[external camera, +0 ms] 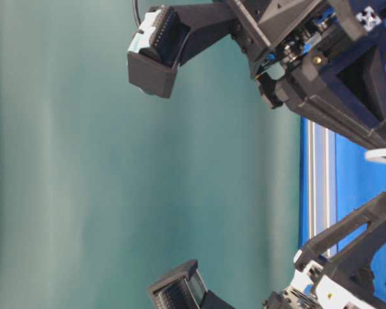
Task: Insert the wire through the string loop located in the center.
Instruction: 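Close the left gripper on the USB plug beyond the loop, then pull the cable leftward through the loop with the left gripper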
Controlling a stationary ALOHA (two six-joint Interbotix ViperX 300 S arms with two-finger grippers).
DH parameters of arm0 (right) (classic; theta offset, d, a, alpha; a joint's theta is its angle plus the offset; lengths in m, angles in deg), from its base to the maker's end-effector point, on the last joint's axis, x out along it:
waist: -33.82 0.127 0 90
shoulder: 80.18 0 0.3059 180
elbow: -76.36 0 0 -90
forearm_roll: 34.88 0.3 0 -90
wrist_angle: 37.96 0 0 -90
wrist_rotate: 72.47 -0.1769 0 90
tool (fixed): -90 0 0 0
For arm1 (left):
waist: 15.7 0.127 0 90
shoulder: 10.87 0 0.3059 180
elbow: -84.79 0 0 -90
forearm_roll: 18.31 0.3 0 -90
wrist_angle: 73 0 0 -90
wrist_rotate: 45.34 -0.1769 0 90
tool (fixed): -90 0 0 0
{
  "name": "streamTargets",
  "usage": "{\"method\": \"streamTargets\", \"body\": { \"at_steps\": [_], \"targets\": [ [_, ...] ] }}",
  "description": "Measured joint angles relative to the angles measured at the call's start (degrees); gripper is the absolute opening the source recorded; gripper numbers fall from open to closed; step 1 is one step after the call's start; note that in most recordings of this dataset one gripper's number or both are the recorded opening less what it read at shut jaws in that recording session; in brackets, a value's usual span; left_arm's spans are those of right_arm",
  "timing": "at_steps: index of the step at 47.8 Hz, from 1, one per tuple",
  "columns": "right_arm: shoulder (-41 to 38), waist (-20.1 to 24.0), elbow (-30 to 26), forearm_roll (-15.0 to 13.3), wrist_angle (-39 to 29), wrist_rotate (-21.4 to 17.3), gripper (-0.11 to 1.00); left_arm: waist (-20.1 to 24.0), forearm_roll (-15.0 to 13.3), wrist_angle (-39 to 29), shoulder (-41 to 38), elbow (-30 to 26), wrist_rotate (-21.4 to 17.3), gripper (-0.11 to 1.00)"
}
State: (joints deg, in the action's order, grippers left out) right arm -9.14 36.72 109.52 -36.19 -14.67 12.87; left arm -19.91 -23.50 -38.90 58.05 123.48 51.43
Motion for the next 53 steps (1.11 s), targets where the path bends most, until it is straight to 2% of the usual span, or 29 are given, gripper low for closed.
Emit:
{"method": "streamTargets", "body": {
  "at_steps": [44, 49, 53],
  "targets": [
    [0.09, 0.00, 0.00, 0.00, 0.00, 0.00, -0.02, 0.00, 0.00, -0.53, 0.09, -0.26, 0.00, 0.90],
    [0.00, 0.00, 0.00, 0.00, 0.00, 0.00, -0.02, 0.00, -0.09, -1.14, 0.09, -0.35, 0.00, 0.87],
    [0.09, 0.00, 0.00, 0.00, 0.00, 0.00, -0.02, 0.00, 0.00, -1.67, 0.00, -0.53, 0.00, 0.77]
  ]
}}
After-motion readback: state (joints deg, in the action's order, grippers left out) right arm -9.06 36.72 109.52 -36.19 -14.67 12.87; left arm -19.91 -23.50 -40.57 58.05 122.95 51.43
